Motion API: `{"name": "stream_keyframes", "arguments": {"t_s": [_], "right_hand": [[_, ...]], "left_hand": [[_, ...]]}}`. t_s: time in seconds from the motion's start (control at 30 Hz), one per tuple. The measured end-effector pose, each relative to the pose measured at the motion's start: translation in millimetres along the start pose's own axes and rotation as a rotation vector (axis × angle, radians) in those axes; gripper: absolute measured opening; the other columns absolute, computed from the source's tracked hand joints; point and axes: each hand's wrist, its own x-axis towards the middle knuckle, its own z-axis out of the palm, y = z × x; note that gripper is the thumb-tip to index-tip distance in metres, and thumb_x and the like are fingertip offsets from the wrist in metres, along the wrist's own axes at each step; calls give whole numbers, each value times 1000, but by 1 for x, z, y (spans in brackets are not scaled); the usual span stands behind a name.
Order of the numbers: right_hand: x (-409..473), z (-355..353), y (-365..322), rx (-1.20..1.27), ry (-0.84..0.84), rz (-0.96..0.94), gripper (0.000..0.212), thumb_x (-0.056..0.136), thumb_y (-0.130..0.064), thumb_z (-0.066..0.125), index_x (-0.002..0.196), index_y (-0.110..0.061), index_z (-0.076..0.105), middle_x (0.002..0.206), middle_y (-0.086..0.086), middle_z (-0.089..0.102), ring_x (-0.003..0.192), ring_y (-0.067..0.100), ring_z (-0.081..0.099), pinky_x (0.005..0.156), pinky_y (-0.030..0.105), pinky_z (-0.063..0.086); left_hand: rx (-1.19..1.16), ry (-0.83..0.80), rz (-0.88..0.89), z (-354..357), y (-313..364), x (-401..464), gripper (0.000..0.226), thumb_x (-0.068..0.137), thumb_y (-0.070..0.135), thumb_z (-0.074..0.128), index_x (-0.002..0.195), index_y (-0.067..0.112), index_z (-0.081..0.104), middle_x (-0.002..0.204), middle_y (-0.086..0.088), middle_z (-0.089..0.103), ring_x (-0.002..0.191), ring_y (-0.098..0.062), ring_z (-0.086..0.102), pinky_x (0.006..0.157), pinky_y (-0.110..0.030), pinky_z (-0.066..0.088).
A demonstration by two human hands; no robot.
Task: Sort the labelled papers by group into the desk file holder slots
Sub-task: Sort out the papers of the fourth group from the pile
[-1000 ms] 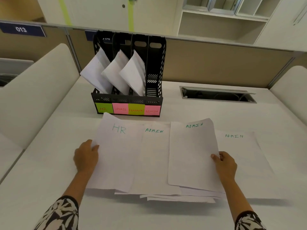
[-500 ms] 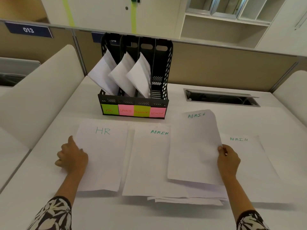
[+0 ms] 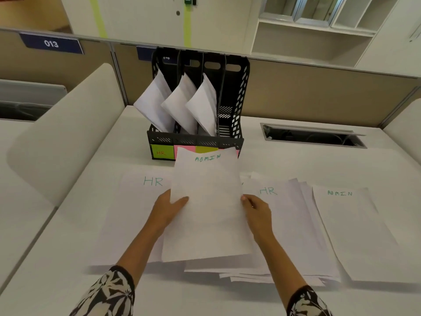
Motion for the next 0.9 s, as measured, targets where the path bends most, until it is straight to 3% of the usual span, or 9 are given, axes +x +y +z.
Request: {"name": "stream_keyframes", "arguments": {"t_s": [0.1,0.23,0.33,0.4,0.43,0.5,0.63,0.73,0.9], "right_hand": [[1,-6,13,-198,85,122,38,91,-27,59,125,-11,55,128,14,57,113,28,53,103,41,38],[2,-19,29,-395,74,322,86,73,-39,77,139,-6,32,137,21,41,127,43,38,105,50,32],[2,-20,38,-327,34,341,69,72,-32,79,127,-9,45,118,14,58,114,36,52,94,43,43],[2,-21,41,-298,17,290,29,74,-27,78,89,-11,58,83,5,61,82,26,60,70,32,47],[4,-22,42,-275,17,248,28,75,-25,76,68,-13,52,67,1,54,65,22,54,59,27,41],[8,-27,44,-224,71,177,44,80,-23,72,54,-16,37,52,-1,42,51,18,41,49,26,29],[17,-53,32,-225,366,-5,26,91,-18,58,67,-9,57,61,4,54,63,22,48,56,33,28],[33,-78,18,-195,578,-75,23,94,-17,53,88,1,66,77,18,65,69,28,55,64,28,34],[49,-85,-1,-79,575,-124,25,94,-20,53,90,1,65,78,8,60,72,20,49,68,25,35]], "left_hand": [[102,78,-35,-26,-14,5,43,85,30,67,123,11,57,120,-10,63,92,-18,56,79,-29,44],[154,112,-103,-50,-32,8,47,84,30,69,123,7,56,119,-10,61,89,-17,52,78,-29,41],[181,129,-126,-54,-41,8,49,83,33,70,122,8,57,108,-3,57,88,-18,51,78,-30,41],[169,117,-115,-53,-44,7,42,82,35,70,115,14,59,101,1,57,83,-15,54,73,-28,43],[166,118,-106,-52,-45,7,35,81,36,70,109,19,60,98,2,58,78,-12,55,67,-25,44],[165,123,-81,-53,-46,6,25,83,37,68,101,24,56,97,3,59,75,-10,55,62,-22,43],[94,91,-56,-54,-45,7,27,91,36,57,110,17,59,104,-2,63,91,-21,59,81,-33,46],[66,73,-54,-54,-43,7,23,94,33,53,109,18,59,102,0,63,88,-17,59,77,-28,45],[21,73,-41,-48,-31,5,11,93,35,53,98,27,59,88,16,62,81,-6,59,64,-17,43]]}}
